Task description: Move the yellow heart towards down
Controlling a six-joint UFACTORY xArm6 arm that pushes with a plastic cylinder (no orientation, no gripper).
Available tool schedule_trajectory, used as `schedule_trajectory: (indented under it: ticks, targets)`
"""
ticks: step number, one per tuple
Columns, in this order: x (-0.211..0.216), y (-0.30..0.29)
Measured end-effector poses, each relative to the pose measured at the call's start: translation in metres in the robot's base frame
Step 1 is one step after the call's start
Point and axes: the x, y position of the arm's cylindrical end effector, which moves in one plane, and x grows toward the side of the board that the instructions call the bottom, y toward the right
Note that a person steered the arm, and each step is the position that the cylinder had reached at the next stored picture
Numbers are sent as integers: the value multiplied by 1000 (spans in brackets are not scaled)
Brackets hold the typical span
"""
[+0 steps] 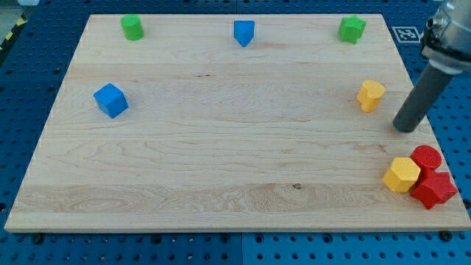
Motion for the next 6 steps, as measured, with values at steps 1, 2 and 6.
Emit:
schedule_trajectory:
  ticks: [1, 2, 6]
  targets:
    - [-51, 14]
    - [-81, -2]
    - [-37, -78]
